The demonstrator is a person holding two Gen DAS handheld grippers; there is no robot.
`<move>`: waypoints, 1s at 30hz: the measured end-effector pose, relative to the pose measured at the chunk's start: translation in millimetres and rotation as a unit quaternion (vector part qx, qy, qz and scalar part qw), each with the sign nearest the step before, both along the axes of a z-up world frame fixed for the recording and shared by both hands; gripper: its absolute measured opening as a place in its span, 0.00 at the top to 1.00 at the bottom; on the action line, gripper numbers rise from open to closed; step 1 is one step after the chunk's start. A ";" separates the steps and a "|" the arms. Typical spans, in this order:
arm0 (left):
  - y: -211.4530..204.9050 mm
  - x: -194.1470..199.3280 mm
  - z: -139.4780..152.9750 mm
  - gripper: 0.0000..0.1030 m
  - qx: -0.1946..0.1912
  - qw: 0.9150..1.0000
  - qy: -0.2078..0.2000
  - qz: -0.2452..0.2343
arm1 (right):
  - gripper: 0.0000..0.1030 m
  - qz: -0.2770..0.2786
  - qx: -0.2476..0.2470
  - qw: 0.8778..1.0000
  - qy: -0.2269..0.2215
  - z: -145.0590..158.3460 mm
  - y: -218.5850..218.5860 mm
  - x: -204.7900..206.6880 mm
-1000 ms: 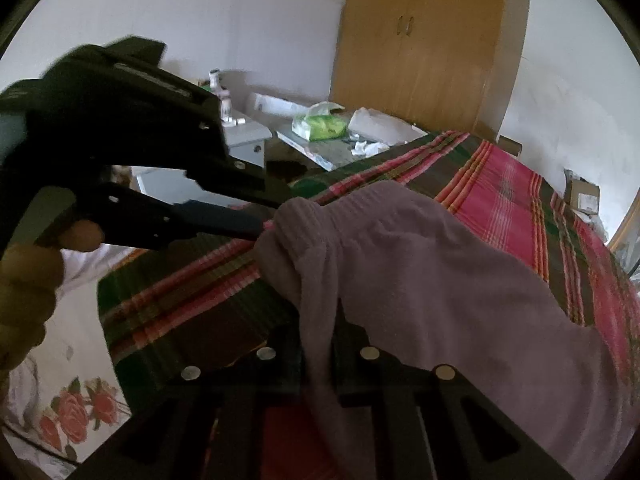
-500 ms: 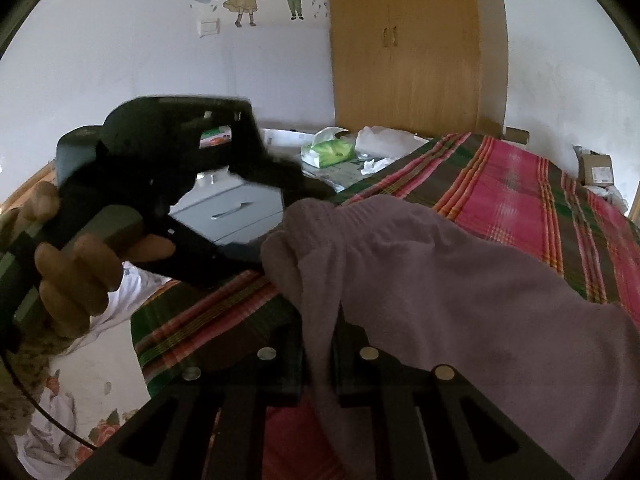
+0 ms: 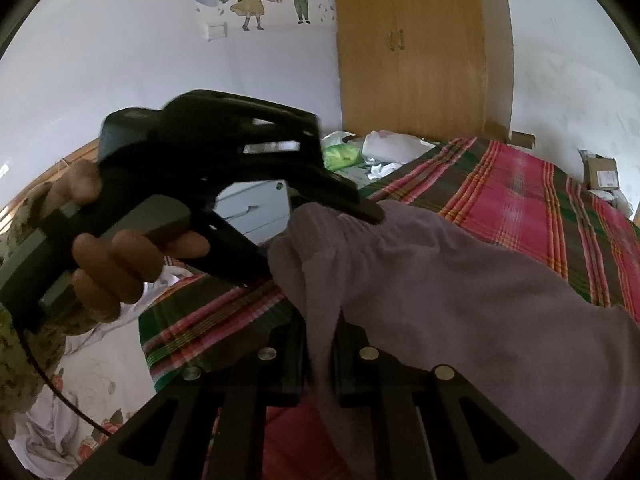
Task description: Fold clothes
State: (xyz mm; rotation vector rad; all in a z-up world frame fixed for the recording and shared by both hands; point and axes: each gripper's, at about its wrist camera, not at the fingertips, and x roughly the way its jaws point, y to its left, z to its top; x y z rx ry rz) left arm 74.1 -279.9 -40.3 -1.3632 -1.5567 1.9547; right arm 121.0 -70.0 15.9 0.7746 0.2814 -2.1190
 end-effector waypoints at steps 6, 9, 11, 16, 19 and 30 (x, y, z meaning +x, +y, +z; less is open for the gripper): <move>5.6 -20.6 0.8 0.45 -0.003 1.000 0.007 -0.011 | 0.90 0.002 -0.005 1.000 -0.001 0.4 0.2 -2.4; 4.8 -24.4 1.9 0.52 -0.018 1.000 0.010 -0.015 | 0.90 0.003 -0.008 1.000 -0.002 0.4 0.0 -3.7; 3.3 -25.7 0.8 0.54 -0.024 0.999 0.011 -0.020 | 0.90 0.004 -0.008 1.000 -0.002 0.5 -0.2 -3.4; -0.2 -27.3 -3.9 0.76 -0.034 0.999 0.009 -0.033 | 0.90 0.004 -0.006 1.000 0.000 -0.2 -1.9 -3.0; -2.1 -26.4 -5.6 0.80 -0.035 0.999 0.010 -0.029 | 0.90 0.002 -0.006 1.000 -0.002 -1.4 -3.2 -6.0; -20.7 -0.5 3.8 0.83 -0.041 0.998 0.056 0.012 | 0.90 0.015 0.010 0.999 0.029 5.0 -21.0 9.6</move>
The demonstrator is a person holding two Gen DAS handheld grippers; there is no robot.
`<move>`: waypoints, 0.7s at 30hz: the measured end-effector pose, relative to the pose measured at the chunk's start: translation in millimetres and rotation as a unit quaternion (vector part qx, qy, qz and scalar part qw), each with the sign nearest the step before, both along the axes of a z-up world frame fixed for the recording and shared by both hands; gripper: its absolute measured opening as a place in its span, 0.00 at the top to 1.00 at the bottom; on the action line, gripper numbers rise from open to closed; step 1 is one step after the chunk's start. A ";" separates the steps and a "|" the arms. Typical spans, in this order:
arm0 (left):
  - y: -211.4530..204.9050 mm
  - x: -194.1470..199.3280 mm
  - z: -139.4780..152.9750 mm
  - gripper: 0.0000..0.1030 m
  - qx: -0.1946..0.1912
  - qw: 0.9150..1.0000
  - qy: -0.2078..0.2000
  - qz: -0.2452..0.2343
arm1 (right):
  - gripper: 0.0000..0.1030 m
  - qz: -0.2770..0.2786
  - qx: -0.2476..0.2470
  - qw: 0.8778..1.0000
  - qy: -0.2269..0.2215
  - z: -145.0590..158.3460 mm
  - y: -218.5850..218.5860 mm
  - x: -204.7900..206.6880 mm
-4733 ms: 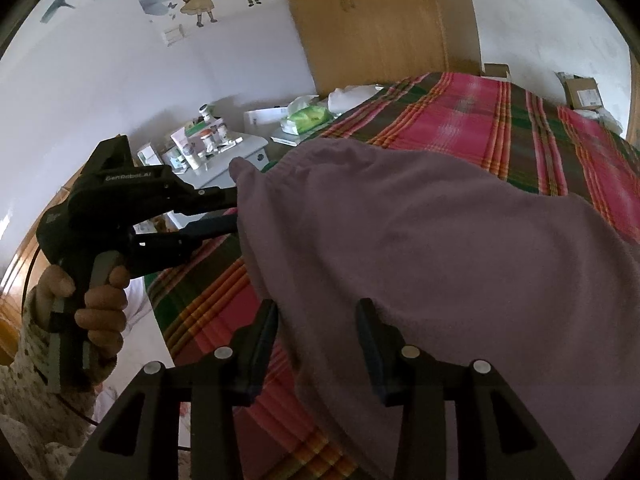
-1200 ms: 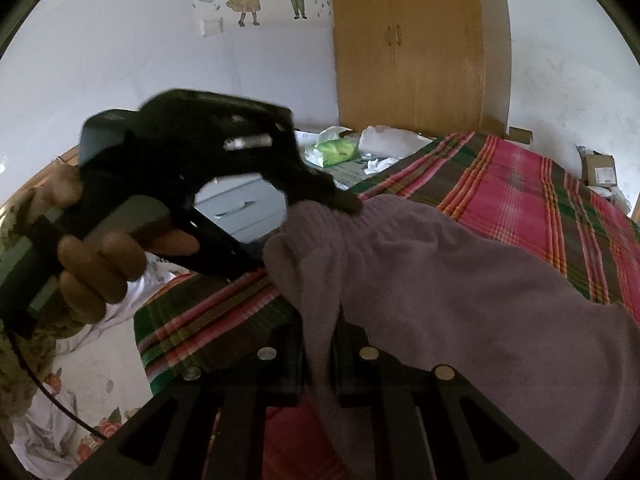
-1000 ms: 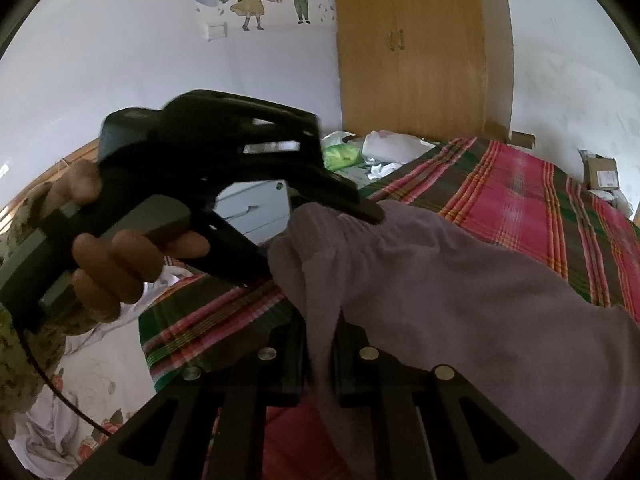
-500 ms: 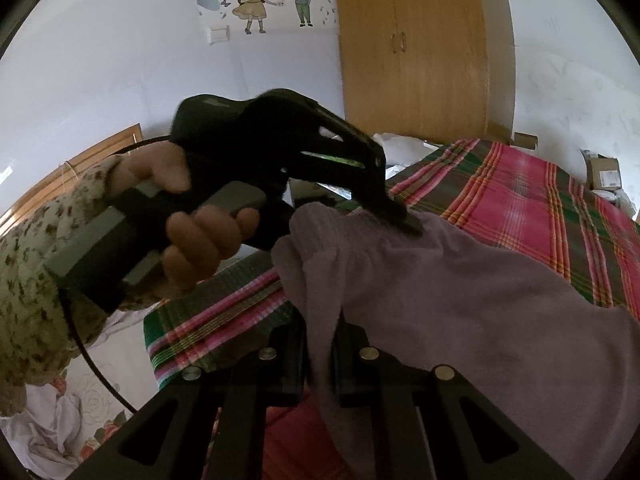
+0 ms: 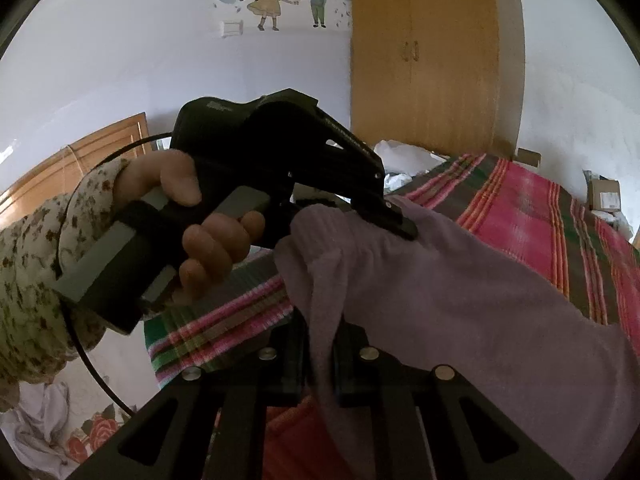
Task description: Fold clothes
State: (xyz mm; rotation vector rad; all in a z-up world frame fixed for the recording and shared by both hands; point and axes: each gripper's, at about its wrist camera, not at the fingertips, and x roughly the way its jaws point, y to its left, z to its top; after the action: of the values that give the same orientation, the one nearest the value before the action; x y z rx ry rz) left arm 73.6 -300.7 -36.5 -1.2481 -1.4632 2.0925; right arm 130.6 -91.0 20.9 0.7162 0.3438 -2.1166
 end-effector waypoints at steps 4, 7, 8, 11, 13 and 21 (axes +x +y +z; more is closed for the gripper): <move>-1.5 0.2 -2.6 0.83 -0.004 1.000 0.000 0.004 | 0.90 0.002 0.018 1.000 -0.005 -5.1 -8.7 -2.4; -2.1 6.1 -6.2 0.84 0.009 1.000 -0.007 0.017 | 0.91 0.005 0.022 1.000 -0.006 -6.0 -12.6 -2.2; -3.1 10.4 -3.2 0.84 0.015 1.000 -0.001 0.021 | 0.91 0.008 0.020 1.000 0.001 -3.4 -14.7 -0.3; -0.3 13.7 20.5 0.83 -0.025 0.999 0.033 0.012 | 0.91 0.016 0.018 1.000 0.011 0.6 -22.2 2.4; -6.9 16.3 21.4 0.84 -0.027 0.999 0.028 0.018 | 0.91 0.021 0.019 1.000 0.011 0.8 -28.0 2.4; -10.5 12.7 -7.1 0.86 -0.010 0.999 -0.002 0.030 | 0.91 0.022 0.044 0.998 -0.029 -17.3 -35.3 -4.4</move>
State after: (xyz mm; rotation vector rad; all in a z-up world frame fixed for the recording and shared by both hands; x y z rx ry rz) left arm 86.3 -311.2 -43.6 -1.2316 -1.5023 2.1497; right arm 126.2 -126.3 3.6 0.8131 0.4181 -2.0453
